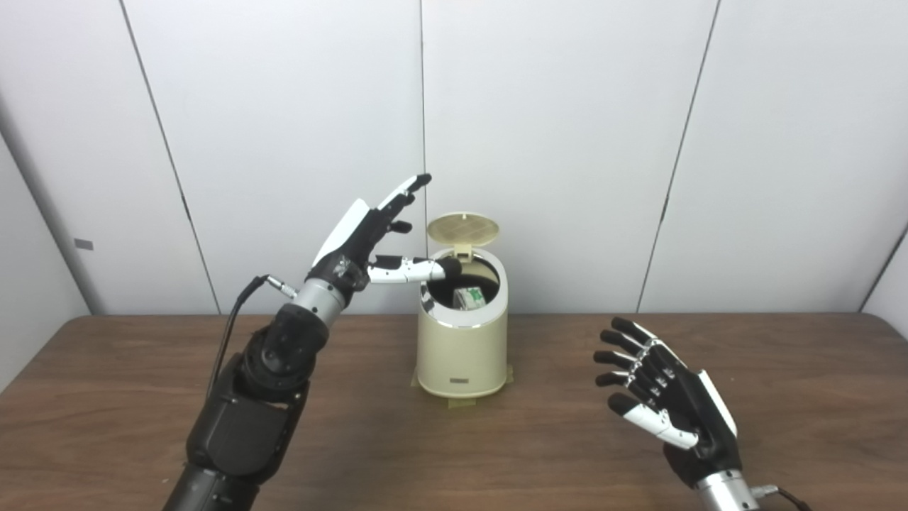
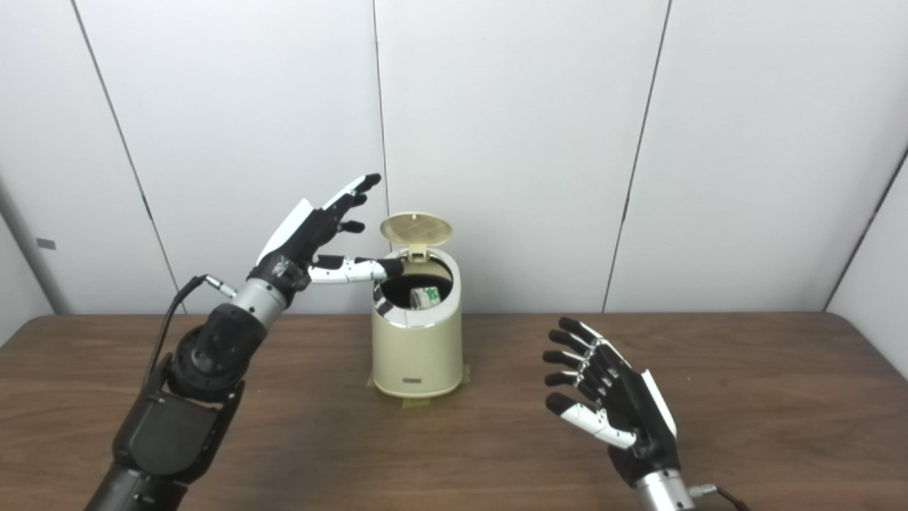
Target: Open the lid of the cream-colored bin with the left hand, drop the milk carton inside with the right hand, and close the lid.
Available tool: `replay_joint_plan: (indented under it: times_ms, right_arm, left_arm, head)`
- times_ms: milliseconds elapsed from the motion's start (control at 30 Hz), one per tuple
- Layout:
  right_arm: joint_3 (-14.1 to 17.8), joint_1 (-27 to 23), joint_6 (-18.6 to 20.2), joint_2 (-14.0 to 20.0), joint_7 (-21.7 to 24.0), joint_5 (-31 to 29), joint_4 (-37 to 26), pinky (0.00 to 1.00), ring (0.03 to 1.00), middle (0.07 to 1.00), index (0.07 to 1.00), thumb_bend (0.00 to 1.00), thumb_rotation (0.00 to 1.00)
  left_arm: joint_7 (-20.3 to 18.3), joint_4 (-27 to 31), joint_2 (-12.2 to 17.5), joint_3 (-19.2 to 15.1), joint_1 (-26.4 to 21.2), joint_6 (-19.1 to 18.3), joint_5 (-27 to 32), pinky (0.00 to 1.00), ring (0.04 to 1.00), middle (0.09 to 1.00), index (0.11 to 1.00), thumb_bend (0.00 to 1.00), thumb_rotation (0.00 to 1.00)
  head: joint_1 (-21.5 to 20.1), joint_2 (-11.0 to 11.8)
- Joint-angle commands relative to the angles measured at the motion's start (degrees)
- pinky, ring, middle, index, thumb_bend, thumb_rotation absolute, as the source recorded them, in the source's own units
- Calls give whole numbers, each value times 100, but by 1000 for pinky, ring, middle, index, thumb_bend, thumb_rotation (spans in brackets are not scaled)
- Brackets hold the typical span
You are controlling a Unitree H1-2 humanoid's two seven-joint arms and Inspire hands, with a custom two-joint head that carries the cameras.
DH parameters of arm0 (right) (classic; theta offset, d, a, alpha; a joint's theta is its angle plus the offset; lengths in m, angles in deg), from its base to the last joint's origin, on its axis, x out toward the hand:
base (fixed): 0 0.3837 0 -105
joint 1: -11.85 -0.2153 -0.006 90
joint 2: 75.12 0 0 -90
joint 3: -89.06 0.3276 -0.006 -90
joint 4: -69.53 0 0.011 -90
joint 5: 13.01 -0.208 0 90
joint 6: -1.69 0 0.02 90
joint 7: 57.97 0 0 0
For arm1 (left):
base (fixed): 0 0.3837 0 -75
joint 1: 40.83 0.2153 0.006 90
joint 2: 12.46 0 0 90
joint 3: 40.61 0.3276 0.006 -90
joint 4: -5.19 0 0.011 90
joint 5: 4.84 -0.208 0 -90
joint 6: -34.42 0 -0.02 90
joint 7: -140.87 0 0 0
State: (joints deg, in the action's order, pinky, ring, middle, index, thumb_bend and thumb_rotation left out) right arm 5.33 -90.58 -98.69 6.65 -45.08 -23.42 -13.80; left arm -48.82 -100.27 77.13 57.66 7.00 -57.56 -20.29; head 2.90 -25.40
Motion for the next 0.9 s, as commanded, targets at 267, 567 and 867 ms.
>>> replay_joint_plan:
  times_ms: [267,567,867]
  right_arm:
    - [-84,-193,-76,-88,-136,-69,-366,573,708,785,809,769,358]
    - [-140,-203,-13,-178,-201,-157,-438,549,685,776,802,708,342]
    - [-161,-209,71,-239,-359,-99,-497,541,663,768,792,633,333]
  left_arm:
    - [-300,-148,240,512,-858,22,-626,859,952,935,881,985,470]
    - [-633,-78,421,905,-909,2,-1200,996,999,894,826,1000,435]
    - [-1046,112,468,937,-826,28,-1177,1000,1000,878,806,992,427]
  head:
    - [-66,10]
    - [-162,22]
    - [-210,0]
